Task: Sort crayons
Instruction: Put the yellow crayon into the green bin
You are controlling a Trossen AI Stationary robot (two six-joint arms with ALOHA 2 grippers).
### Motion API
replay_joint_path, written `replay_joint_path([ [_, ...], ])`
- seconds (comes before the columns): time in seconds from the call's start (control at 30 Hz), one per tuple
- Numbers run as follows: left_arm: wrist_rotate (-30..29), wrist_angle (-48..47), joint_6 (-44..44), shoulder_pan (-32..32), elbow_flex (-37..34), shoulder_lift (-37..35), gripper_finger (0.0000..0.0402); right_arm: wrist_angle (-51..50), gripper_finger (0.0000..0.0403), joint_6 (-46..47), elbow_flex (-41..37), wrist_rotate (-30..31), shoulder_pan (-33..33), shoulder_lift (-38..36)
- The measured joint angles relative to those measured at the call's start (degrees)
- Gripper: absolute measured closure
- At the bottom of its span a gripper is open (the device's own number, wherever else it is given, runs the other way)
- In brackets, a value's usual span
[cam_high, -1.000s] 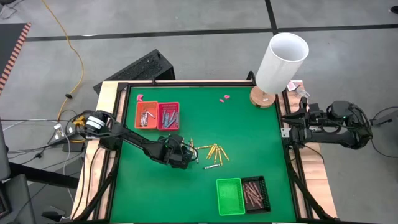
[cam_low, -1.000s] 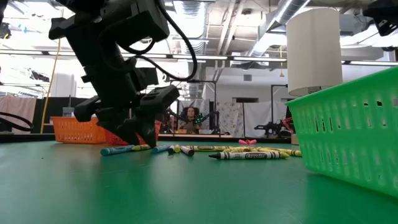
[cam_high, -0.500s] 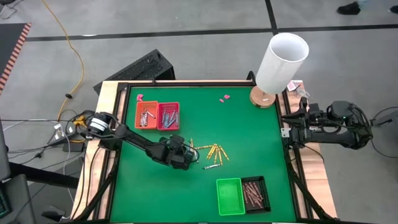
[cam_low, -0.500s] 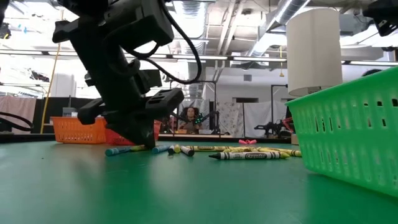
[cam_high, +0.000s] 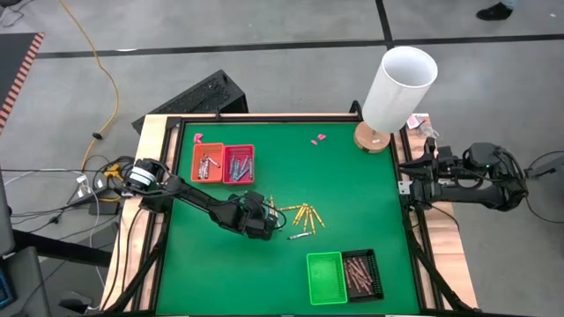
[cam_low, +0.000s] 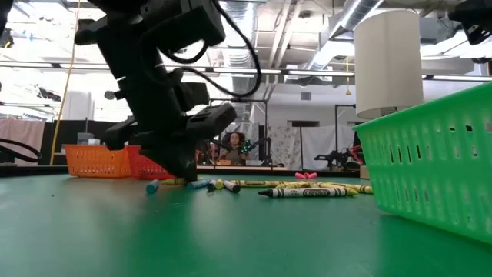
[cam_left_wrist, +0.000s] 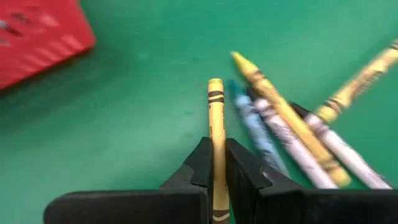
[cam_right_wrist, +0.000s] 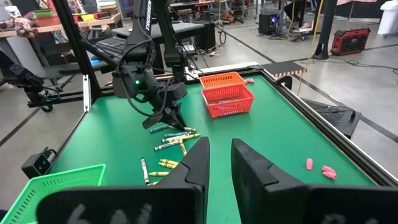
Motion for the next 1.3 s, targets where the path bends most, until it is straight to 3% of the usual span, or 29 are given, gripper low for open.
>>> replay_joint_path([
  [0.33,0.27,-2.19,6.73,-0.17,5.12,-2.55,0.0392,0.18,0.0335,-0.04,-0.2,0.01,-0.02,0.0],
  [0.5,-0.61,-7.54,8.78,-0.18,8.31,-4.65,0.0392,0.22,0.0335,-0.06,-0.2,0.01,-0.01,0.0],
  [0.9,-8.26,-19.92,10.49,1.74,10.95,-15.44,0.0392,0.2,0.0335,-0.22,-0.2,0.01,-0.02,0.0],
  [1.13,-8.24,-17.94,15.83,2.34,11.0,-20.01,0.039,0.2,0.0335,-0.2,-0.22,0.01,-0.01,0.0],
  [1.3,-2.25,-8.62,26.7,1.02,11.0,-20.2,0.039,0.2,0.0335,-0.18,-0.2,0.01,-0.02,0.0],
])
